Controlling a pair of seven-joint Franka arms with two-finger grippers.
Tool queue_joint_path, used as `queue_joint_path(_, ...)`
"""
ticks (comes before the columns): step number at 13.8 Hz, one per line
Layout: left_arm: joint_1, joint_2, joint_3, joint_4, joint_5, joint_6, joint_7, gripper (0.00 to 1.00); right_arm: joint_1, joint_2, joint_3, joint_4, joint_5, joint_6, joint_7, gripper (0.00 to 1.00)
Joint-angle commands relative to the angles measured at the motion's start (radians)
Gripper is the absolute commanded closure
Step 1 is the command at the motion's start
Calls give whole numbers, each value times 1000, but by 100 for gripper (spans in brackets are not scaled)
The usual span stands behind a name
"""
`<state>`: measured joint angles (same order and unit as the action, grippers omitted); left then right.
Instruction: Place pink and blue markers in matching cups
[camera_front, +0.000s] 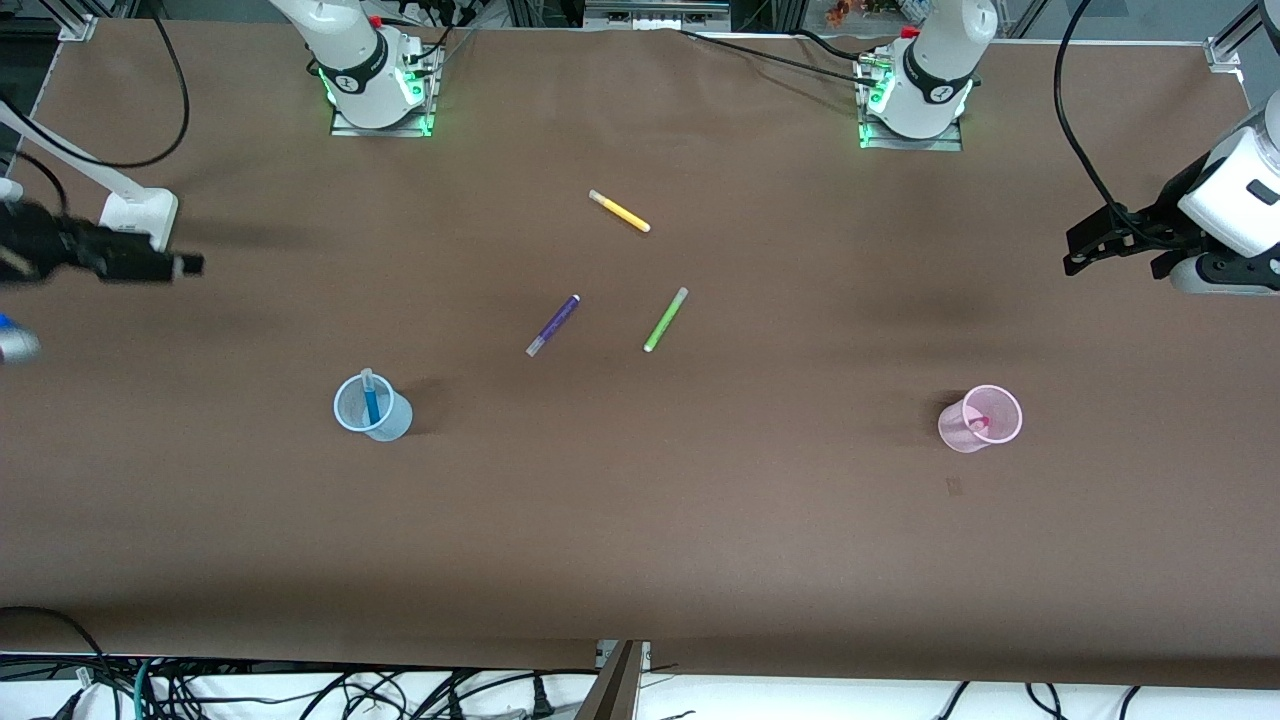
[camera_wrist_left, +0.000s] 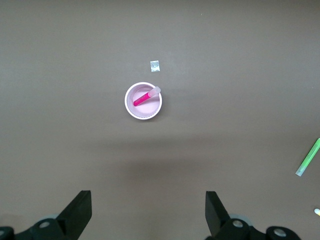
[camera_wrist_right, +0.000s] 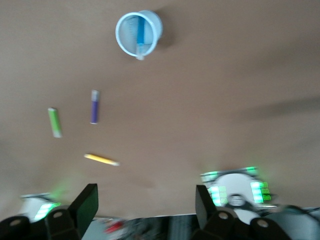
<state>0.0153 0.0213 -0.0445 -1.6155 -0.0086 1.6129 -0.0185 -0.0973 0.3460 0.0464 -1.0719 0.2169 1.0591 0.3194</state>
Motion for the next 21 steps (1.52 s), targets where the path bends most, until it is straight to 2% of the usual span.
queue_joint_path(1,-2,-15,-5,-4,21,-19,-12,0,51,-56,15,-31,-179,-5,-155,2)
queue_joint_path(3,-2,-15,-3,-4,21,-24,-12,0,77,-45,13,-34,-246,13,-209,1)
queue_joint_path(10,0,-17,-3,-4,21,-37,-12,0,80,-50,13,-39,-238,7,-212,1)
queue_joint_path(12,-1,-15,-3,-4,21,-39,-12,0,80,-106,13,-129,-238,59,-212,1)
queue_joint_path(17,-2,-15,-5,-3,21,-39,-12,0,83,-339,0,-469,-240,312,-307,1)
queue_joint_path(19,-2,-15,-5,-4,21,-41,-12,0,131,-409,-48,-554,-238,361,-300,1)
queue_joint_path(21,-2,-15,-5,-3,21,-41,-12,0,143,-481,-51,-621,-238,387,-306,1)
